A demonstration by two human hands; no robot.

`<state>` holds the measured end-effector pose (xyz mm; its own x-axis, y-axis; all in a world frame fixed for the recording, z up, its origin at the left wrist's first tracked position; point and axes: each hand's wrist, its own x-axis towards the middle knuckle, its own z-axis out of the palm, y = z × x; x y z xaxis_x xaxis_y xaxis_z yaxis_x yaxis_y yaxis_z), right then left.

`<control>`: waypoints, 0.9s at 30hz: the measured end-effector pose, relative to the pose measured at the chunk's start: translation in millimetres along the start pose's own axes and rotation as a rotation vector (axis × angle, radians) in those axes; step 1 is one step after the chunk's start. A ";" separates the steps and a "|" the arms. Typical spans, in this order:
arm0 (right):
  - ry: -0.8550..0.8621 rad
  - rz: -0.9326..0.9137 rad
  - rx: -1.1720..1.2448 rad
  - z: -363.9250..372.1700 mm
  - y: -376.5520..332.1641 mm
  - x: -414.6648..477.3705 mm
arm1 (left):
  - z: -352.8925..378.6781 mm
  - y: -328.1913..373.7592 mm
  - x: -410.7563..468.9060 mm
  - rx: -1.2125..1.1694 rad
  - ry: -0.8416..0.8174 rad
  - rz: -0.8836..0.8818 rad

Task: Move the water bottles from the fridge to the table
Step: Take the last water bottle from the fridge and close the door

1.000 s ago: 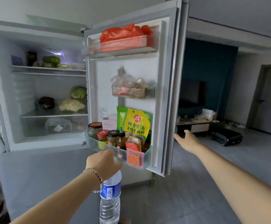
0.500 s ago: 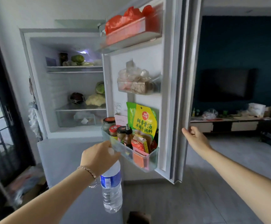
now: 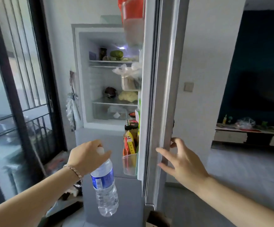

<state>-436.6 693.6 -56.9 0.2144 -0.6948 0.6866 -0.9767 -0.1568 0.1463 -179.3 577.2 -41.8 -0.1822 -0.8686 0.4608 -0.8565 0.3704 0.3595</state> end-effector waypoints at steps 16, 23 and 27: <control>-0.096 -0.134 -0.209 150.0 -224.3 239.5 | -75.6 -293.3 103.2 0.255 -0.043 -0.023; -0.120 -0.110 -0.256 252.4 -267.3 360.3 | -58.3 -364.2 183.2 0.288 -0.043 -0.018; -0.122 -0.135 -0.251 312.5 -266.6 425.7 | -39.0 -392.2 236.8 0.250 -0.017 -0.102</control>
<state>-83.1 220.3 -26.2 0.3269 -0.7609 0.5605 -0.9071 -0.0861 0.4121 132.3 239.1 -42.0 -0.0955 -0.9035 0.4177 -0.9630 0.1901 0.1910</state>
